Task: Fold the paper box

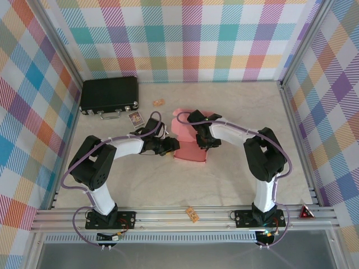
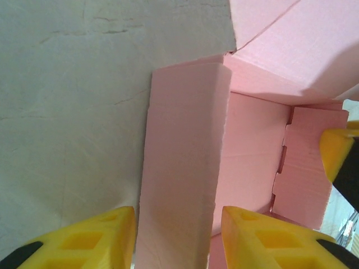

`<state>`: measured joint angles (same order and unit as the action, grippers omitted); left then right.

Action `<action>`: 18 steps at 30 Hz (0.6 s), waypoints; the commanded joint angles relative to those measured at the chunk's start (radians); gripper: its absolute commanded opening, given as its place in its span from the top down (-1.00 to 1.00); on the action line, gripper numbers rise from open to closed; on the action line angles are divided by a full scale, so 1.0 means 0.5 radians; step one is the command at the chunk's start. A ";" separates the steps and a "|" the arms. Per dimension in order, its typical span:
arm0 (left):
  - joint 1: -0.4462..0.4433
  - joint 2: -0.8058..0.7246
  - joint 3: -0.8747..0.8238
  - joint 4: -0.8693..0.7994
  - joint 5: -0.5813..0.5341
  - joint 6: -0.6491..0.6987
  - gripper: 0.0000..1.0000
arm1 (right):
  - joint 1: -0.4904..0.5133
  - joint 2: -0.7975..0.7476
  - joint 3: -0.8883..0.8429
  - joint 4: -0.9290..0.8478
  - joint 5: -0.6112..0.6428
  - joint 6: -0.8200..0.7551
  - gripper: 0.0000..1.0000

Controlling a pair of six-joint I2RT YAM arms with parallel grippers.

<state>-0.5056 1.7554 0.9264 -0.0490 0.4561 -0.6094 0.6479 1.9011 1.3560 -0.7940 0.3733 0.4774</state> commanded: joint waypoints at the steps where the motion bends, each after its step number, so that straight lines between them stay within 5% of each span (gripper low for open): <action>1: -0.026 -0.018 0.018 0.004 0.046 0.023 0.12 | -0.034 0.085 0.098 0.078 0.008 -0.103 0.30; 10: -0.047 -0.032 -0.061 0.157 0.119 -0.079 0.12 | -0.102 0.226 0.263 0.251 -0.190 -0.351 0.28; 18: -0.072 -0.023 -0.067 0.180 0.104 -0.101 0.11 | -0.102 0.132 0.263 0.188 -0.139 -0.381 -0.09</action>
<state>-0.5285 1.7554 0.9054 0.0113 0.4904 -0.6445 0.5968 2.0079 1.4796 -0.6895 0.3054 0.3023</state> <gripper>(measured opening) 0.443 0.536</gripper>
